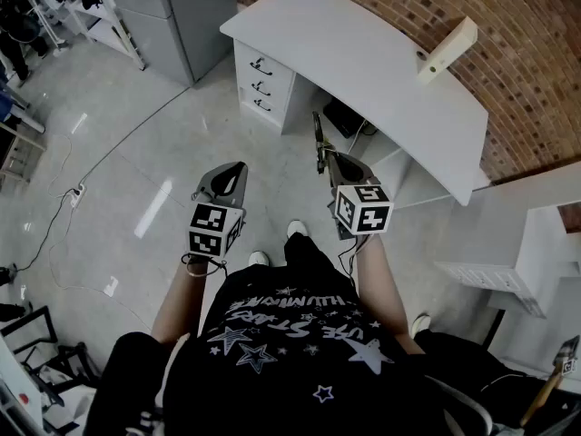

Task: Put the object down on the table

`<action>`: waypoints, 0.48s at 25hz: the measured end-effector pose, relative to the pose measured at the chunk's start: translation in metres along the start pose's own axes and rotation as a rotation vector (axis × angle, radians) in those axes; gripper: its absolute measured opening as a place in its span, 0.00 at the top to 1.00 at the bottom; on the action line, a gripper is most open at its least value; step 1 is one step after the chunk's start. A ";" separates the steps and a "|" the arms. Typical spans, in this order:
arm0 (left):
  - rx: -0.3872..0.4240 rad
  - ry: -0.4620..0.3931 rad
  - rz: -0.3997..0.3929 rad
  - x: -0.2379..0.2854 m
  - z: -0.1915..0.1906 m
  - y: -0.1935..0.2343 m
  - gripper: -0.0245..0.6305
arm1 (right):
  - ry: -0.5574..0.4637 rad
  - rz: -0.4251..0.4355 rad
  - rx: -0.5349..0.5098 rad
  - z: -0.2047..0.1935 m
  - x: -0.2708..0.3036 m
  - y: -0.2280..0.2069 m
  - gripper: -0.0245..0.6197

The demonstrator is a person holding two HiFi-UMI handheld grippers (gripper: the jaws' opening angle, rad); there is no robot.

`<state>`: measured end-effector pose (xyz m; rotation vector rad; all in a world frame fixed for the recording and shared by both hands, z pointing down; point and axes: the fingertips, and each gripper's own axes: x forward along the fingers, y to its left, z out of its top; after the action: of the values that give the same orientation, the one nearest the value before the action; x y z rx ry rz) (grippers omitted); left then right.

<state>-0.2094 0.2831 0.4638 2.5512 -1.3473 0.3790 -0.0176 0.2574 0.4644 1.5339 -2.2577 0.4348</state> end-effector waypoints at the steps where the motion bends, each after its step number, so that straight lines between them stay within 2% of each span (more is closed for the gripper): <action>1: -0.004 0.000 -0.002 0.001 0.001 0.001 0.93 | 0.002 -0.001 0.003 0.000 -0.001 0.000 0.95; 12: -0.026 0.025 -0.012 0.001 -0.016 0.017 0.93 | 0.045 -0.012 0.028 -0.016 0.005 0.003 0.95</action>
<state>-0.2253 0.2778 0.4802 2.5239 -1.3190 0.3883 -0.0194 0.2616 0.4803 1.5354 -2.2167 0.4947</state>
